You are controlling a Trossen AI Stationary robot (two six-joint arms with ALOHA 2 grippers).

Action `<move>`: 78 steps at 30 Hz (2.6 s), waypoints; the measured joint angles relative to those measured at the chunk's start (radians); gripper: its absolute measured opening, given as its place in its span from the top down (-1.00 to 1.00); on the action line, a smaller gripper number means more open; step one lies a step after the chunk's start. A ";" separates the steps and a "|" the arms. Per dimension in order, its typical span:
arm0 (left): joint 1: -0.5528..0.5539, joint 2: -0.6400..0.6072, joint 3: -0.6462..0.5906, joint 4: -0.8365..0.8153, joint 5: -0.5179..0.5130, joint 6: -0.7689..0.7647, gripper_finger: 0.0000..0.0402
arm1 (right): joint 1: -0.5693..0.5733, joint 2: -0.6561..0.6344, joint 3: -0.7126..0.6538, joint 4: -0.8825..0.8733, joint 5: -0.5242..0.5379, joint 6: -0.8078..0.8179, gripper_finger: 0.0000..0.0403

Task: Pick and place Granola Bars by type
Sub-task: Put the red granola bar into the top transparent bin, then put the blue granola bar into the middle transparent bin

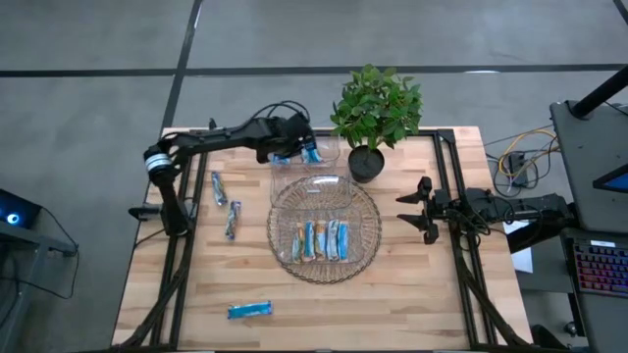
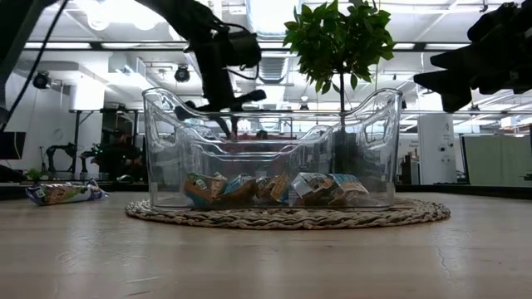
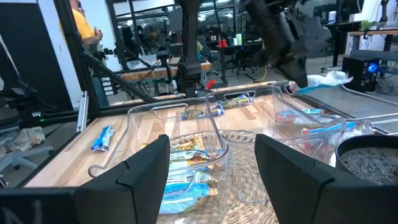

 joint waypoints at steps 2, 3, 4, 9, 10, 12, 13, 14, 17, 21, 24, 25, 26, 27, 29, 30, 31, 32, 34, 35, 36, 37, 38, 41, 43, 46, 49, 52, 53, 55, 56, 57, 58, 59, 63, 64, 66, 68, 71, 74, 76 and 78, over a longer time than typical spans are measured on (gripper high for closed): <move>0.004 0.032 0.041 -0.037 0.000 0.031 1.00 | 0.000 0.000 0.000 0.000 0.000 0.000 -0.11; 0.006 0.045 0.059 -0.046 0.000 0.040 1.00 | 0.000 0.000 0.000 0.000 0.000 0.000 -0.11; 0.009 0.058 0.079 -0.050 0.000 0.043 1.00 | 0.000 0.000 0.000 0.000 0.000 0.000 -0.11; 0.034 0.110 0.153 -0.097 0.001 0.036 1.00 | 0.000 0.000 0.000 0.000 0.000 0.000 -0.11; 0.039 0.122 0.169 -0.116 0.003 0.033 1.00 | 0.000 0.000 0.000 0.000 0.000 0.000 -0.11; 0.046 0.152 0.199 -0.182 0.017 0.036 1.00 | 0.000 0.000 0.000 0.000 0.000 0.000 -0.11; 0.049 0.164 0.215 -0.213 0.017 0.042 1.00 | 0.000 0.000 0.000 0.000 0.001 0.000 -0.11; 0.052 0.176 0.230 -0.234 0.019 0.048 1.00 | 0.000 0.000 0.000 0.000 0.000 0.000 -0.11; 0.057 0.209 0.279 -0.263 0.020 0.093 1.00 | 0.000 0.000 0.000 0.000 0.001 0.000 -0.11; 0.061 0.258 0.332 -0.280 0.042 0.125 1.00 | 0.000 0.000 0.000 0.000 0.000 0.000 -0.11; 0.067 0.295 0.360 -0.317 0.056 0.145 1.00 | 0.000 0.000 0.000 0.000 0.000 0.000 -0.11; 0.069 0.307 0.369 -0.334 0.060 0.152 1.00 | 0.000 0.000 0.000 0.000 0.000 0.000 -0.11; 0.071 0.315 0.374 -0.345 0.061 0.161 1.00 | 0.000 0.000 0.000 0.000 0.001 0.000 -0.11; 0.072 0.322 0.377 -0.351 0.061 0.170 1.00 | 0.000 0.000 0.000 0.000 0.000 0.000 -0.11; 0.074 0.332 0.382 -0.346 0.061 0.173 1.00 | 0.000 0.000 0.000 0.000 0.000 0.000 -0.11; 0.074 0.334 0.382 -0.346 0.062 0.174 1.00 | 0.000 0.000 0.000 0.000 0.000 0.000 -0.11; 0.075 0.338 0.382 -0.347 0.062 0.174 1.00 | 0.000 0.000 0.000 0.000 0.000 0.000 -0.11; 0.075 0.342 0.382 -0.346 0.062 0.175 1.00 | 0.000 0.000 0.000 0.000 0.000 0.000 -0.11; 0.076 0.351 0.381 -0.347 0.074 0.179 1.00 | 0.000 0.000 0.000 0.000 0.000 0.000 -0.11; 0.077 0.356 0.381 -0.347 0.084 0.184 1.00 | 0.000 0.000 0.000 0.000 0.000 0.000 -0.11; 0.078 0.362 0.381 -0.345 0.098 0.192 1.00 | 0.000 0.000 0.000 0.000 0.000 0.000 -0.11; 0.082 0.365 0.381 -0.344 0.112 0.201 0.99 | 0.000 0.000 0.000 0.000 0.000 0.000 -0.11; 0.084 0.367 0.380 -0.344 0.123 0.210 0.98 | 0.000 0.000 0.000 0.000 0.000 0.000 -0.11; 0.085 0.367 0.380 -0.344 0.129 0.220 0.92 | 0.000 0.000 0.000 0.000 0.000 0.000 -0.11; 0.089 0.367 0.380 -0.344 0.129 0.220 0.85 | 0.000 0.000 0.000 0.000 0.000 0.000 -0.11; 0.092 0.366 0.380 -0.344 0.128 0.227 0.76 | 0.000 0.000 0.000 0.000 0.000 0.000 -0.11; 0.092 0.365 0.379 -0.342 0.125 0.255 0.67 | 0.000 0.000 0.000 0.000 0.000 0.000 -0.11; 0.093 0.365 0.379 -0.341 0.125 0.289 0.56 | 0.000 0.000 0.000 0.000 0.000 0.000 -0.11; 0.093 0.364 0.379 -0.339 0.125 0.296 0.52 | 0.000 0.000 0.000 0.000 0.000 0.000 -0.11; 0.094 0.364 0.379 -0.339 0.125 0.298 0.43 | 0.000 0.000 0.000 0.000 0.000 0.000 -0.11; 0.094 0.364 0.379 -0.339 0.125 0.298 0.38 | 0.000 0.000 0.000 0.000 0.000 0.000 -0.11; 0.094 0.363 0.379 -0.339 0.125 0.299 0.33 | 0.000 0.000 0.000 0.000 0.000 0.000 -0.11; 0.094 0.363 0.379 -0.338 0.125 0.301 0.28 | 0.000 0.000 0.000 0.000 0.000 0.000 -0.11; 0.094 0.363 0.379 -0.338 0.125 0.303 0.22 | 0.000 0.000 0.000 0.000 0.000 0.000 -0.11; 0.095 0.357 0.379 -0.338 0.129 0.303 0.01 | 0.000 0.000 0.000 0.000 0.000 0.000 -0.11; 0.095 0.355 0.379 -0.338 0.130 0.307 -0.03 | 0.000 0.000 0.000 0.000 0.000 0.000 -0.11; 0.095 0.351 0.390 -0.346 0.130 0.331 -0.09 | 0.000 0.000 0.000 0.000 0.000 0.000 -0.11; 0.095 0.343 0.409 -0.346 0.130 0.359 -0.11 | 0.000 0.000 0.000 0.000 0.000 0.000 -0.11; 0.095 0.333 0.458 -0.346 0.130 0.415 -0.11 | 0.000 0.000 0.000 0.000 0.000 0.000 -0.11; 0.095 0.324 0.517 -0.352 0.132 0.469 -0.12 | 0.000 0.000 0.000 0.000 0.000 0.000 -0.11; 0.092 0.316 0.560 -0.356 0.146 0.491 -0.12 | 0.000 0.000 0.000 0.000 0.000 0.000 -0.11; 0.088 0.300 0.590 -0.379 0.158 0.520 -0.12 | 0.000 0.000 0.000 0.000 0.000 0.000 -0.11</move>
